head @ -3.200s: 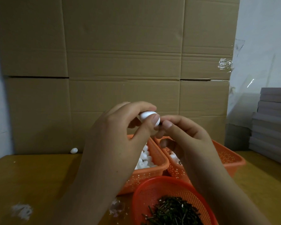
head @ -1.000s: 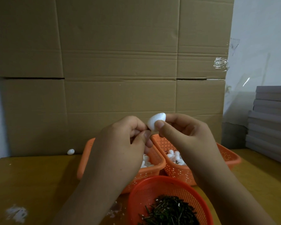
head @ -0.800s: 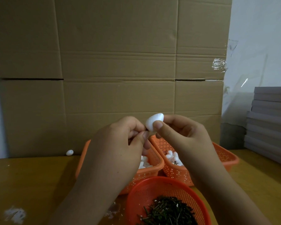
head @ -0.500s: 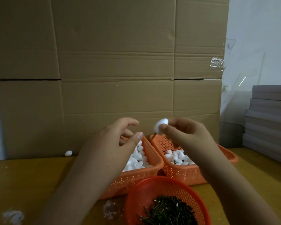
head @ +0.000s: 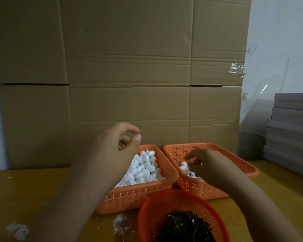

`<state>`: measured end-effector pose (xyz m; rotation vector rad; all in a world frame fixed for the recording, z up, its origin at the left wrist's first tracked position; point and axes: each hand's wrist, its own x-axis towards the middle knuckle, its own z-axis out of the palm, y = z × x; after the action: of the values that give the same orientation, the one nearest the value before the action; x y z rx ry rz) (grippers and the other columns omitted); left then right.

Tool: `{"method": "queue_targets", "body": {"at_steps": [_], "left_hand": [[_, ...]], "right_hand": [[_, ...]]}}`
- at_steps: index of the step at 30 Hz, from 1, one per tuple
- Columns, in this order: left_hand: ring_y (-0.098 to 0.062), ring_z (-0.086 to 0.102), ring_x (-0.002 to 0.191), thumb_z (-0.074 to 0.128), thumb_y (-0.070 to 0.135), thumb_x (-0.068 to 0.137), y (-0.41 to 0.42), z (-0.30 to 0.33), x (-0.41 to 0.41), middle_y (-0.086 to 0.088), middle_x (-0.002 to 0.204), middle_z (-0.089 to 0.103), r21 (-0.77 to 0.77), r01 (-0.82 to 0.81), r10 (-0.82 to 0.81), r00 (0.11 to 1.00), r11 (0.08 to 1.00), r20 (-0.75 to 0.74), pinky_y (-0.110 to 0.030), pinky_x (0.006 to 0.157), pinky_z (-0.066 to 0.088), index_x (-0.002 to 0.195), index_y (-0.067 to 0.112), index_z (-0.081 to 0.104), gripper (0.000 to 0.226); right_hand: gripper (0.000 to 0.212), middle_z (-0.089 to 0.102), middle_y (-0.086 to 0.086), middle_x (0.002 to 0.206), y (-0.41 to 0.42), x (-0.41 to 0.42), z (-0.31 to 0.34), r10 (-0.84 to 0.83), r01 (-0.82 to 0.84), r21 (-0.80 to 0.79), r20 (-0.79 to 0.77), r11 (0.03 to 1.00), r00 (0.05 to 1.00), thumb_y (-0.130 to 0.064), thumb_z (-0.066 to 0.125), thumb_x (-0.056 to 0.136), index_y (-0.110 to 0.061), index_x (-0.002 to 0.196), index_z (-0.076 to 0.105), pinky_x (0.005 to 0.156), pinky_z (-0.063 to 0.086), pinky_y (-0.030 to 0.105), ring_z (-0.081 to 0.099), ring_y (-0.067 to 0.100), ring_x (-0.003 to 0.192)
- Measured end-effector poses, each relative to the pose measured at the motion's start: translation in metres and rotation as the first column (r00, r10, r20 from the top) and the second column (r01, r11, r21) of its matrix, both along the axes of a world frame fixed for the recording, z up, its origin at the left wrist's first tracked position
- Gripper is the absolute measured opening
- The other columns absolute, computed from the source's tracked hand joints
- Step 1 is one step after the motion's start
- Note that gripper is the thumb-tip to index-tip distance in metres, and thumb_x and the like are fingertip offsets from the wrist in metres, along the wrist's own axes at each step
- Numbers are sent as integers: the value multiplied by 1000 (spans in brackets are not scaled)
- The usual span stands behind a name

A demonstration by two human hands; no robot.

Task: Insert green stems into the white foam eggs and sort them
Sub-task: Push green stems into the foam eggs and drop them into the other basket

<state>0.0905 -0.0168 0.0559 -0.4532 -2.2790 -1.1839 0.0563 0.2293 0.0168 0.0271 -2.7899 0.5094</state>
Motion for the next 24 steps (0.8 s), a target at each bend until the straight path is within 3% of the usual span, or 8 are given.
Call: {"method": "queue_targets", "body": {"at_steps": [4, 10, 12, 14, 19, 24], "left_hand": [[-2, 66, 71, 53, 39, 88, -3, 3, 2, 17, 78, 70, 18, 1, 0, 999, 1000, -37, -26, 67, 48, 90, 41, 63, 10], [1, 65, 63, 50, 42, 84, -9, 12, 9, 23, 74, 69, 82, 33, -25, 995, 996, -94, -26, 66, 48, 85, 37, 65, 16], [0, 65, 61, 51, 40, 86, -11, 14, 11, 22, 74, 70, 99, 38, -26, 993, 994, -119, -29, 67, 50, 86, 36, 65, 15], [-1, 65, 58, 52, 38, 87, -13, 16, 12, 21, 73, 70, 118, 50, -33, 989, 992, -141, -29, 65, 50, 86, 35, 65, 14], [-2, 65, 56, 51, 38, 86, -15, 20, 17, 20, 71, 70, 151, 98, -74, 984, 984, -159, -26, 60, 45, 85, 35, 67, 16], [-1, 65, 56, 51, 40, 85, -15, 20, 18, 20, 71, 70, 128, 112, -95, 987, 985, -130, -26, 61, 45, 86, 34, 67, 17]], "right_hand": [[16, 69, -15, 97, -31, 10, -8, 266, -267, -11, 95, 964, 959, -29, 59, 91, -31, 102, 71, 82, 55, 28, 62, -2, 85], [19, 70, -11, 88, -70, -8, -27, 234, -243, -51, -134, 969, 963, -24, 53, 92, -25, 93, 72, 70, 51, 24, 63, 2, 80], [21, 69, -4, 85, -75, -27, -27, 216, -216, 8, -31, 976, 976, -19, 51, 91, -14, 89, 71, 69, 49, 28, 63, 14, 80], [24, 69, 6, 98, -78, -49, -26, 205, -216, 64, 149, 974, 967, -19, 51, 91, -6, 95, 71, 71, 48, 28, 60, 17, 82], [45, 62, 5, 123, -87, -87, -18, 164, -261, 167, 443, 951, 881, -29, 61, 90, -13, 132, 55, 95, 51, 37, 61, 21, 106], [46, 53, 6, 138, -91, -97, -15, 87, -291, 261, 589, 921, 804, -31, 56, 93, -16, 136, 52, 100, 46, 40, 56, 25, 115]]}}
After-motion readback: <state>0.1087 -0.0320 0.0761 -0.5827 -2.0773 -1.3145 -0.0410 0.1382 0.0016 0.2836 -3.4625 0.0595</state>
